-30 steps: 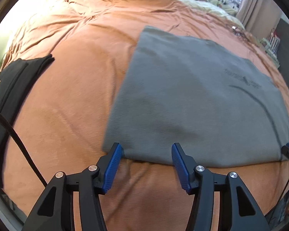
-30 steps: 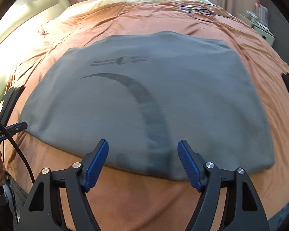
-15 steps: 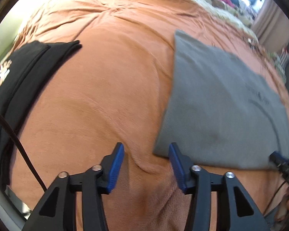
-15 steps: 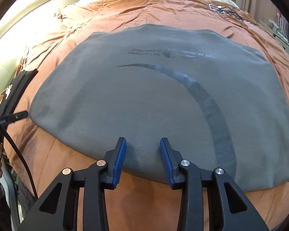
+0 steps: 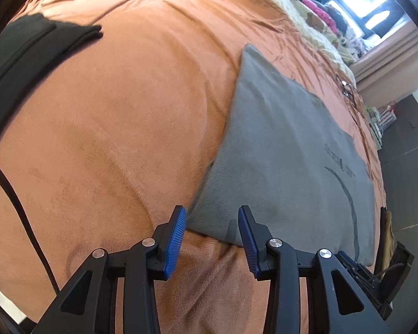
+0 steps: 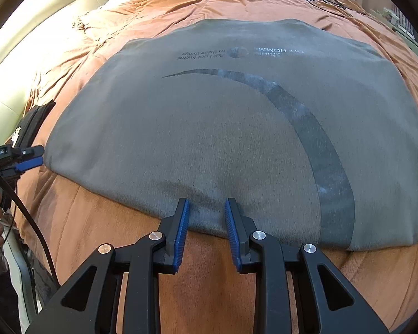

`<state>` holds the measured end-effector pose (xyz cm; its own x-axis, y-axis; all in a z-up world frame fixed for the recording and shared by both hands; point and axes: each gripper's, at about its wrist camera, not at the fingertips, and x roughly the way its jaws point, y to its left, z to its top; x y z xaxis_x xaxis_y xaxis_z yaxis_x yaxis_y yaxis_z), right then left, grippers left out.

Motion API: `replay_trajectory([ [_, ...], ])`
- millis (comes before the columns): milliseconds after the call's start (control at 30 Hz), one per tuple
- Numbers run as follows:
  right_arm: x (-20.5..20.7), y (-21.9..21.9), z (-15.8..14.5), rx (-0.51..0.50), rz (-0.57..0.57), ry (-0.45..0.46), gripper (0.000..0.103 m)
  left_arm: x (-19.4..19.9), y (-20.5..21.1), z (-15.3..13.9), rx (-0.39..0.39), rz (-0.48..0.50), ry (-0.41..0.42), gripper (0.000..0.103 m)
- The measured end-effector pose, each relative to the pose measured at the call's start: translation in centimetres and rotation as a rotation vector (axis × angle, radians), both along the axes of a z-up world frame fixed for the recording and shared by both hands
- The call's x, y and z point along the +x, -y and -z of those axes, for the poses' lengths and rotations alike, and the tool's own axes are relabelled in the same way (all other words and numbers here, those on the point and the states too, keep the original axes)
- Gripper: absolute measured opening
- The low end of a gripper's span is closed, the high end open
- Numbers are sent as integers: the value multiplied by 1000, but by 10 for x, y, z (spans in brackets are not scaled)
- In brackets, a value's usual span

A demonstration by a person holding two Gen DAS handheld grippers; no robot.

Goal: Fold small clothes
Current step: 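Close both tools on the side edge of the grey shirt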

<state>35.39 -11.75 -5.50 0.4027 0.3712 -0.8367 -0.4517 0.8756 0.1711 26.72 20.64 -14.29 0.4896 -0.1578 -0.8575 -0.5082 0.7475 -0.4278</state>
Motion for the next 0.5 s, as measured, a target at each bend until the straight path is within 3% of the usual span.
replay_trajectory([
  [200, -1, 3, 1, 7, -1, 2, 24, -5, -9, 18, -80, -44, -37, 41],
  [500, 1, 6, 2, 28, 2, -9, 24, -10, -17, 30, -206, -125, 57, 41],
])
